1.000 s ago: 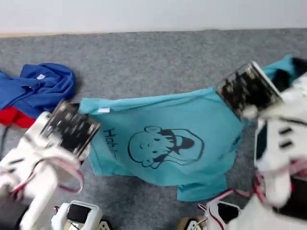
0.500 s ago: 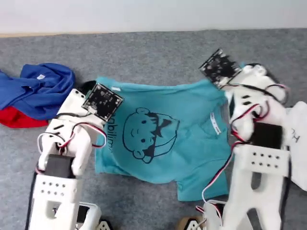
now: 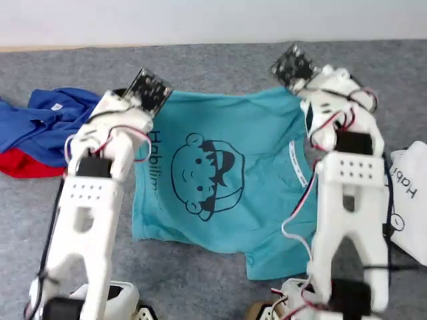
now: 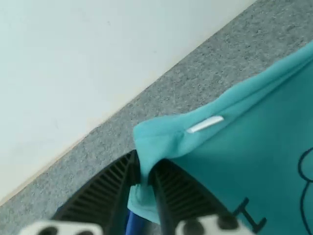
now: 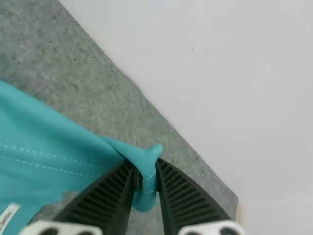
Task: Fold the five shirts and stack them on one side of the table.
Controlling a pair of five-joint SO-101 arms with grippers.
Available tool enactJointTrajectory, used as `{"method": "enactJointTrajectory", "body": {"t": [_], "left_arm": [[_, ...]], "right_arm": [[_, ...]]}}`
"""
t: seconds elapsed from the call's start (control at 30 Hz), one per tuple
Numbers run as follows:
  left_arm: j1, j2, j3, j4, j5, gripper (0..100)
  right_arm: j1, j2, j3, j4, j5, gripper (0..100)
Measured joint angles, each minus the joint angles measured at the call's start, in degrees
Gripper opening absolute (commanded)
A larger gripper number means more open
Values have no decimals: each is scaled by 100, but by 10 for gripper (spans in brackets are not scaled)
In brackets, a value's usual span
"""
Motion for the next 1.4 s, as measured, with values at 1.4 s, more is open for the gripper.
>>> {"method": "enactJointTrajectory", "body": {"t": [1.4], "left_arm": [[26, 7622, -10242, 5424, -35, 2]], "right_arm": [[70, 5090, -6514, 1855, 422, 14]]}}
